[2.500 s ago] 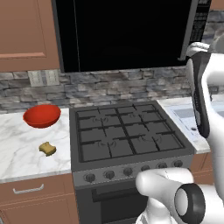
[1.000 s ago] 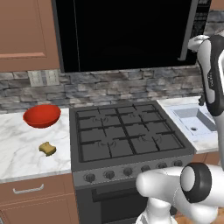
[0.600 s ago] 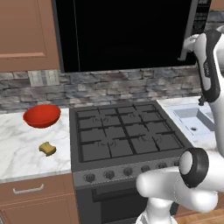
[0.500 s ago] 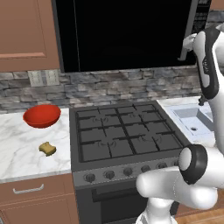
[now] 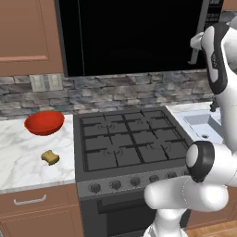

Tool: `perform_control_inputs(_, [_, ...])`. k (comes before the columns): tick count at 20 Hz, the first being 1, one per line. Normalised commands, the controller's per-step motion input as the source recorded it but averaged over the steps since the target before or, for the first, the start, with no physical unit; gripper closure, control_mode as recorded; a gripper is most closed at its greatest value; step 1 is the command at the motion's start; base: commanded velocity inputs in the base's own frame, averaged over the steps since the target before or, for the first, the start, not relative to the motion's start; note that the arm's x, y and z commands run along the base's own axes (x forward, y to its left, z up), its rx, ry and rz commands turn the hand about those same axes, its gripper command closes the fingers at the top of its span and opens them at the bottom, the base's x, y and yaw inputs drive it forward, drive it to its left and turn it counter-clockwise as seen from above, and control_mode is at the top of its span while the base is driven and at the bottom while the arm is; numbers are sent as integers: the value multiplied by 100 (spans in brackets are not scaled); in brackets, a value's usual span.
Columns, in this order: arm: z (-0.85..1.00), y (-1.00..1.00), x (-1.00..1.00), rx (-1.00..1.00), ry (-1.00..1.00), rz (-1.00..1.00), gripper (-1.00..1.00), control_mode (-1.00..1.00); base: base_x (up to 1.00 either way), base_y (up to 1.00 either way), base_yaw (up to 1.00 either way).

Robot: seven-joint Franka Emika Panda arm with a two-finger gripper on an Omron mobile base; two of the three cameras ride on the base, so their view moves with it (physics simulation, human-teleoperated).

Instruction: Place the sponge inside the microwave to prepare for sanitizing.

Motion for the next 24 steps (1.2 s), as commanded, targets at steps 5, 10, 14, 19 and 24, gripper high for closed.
perform_control_inputs(5, [-6, 0, 31, -5, -1, 3, -100, -100, 0, 0, 0])
perform_control_inputs(10, [-1, 0, 34, -8, 0, 3, -100, -100, 0, 0, 0])
perform_control_inputs(14, [0, 0, 24, -8, 0, 3, -100, -100, 0, 0, 0])
perform_control_inputs(19, [0, -12, 20, -3, 0, 3, -100, -100, 0, 0, 0])
perform_control_inputs(24, [0, -22, 18, -1, 0, 2, -100, -100, 0, 0, 0])
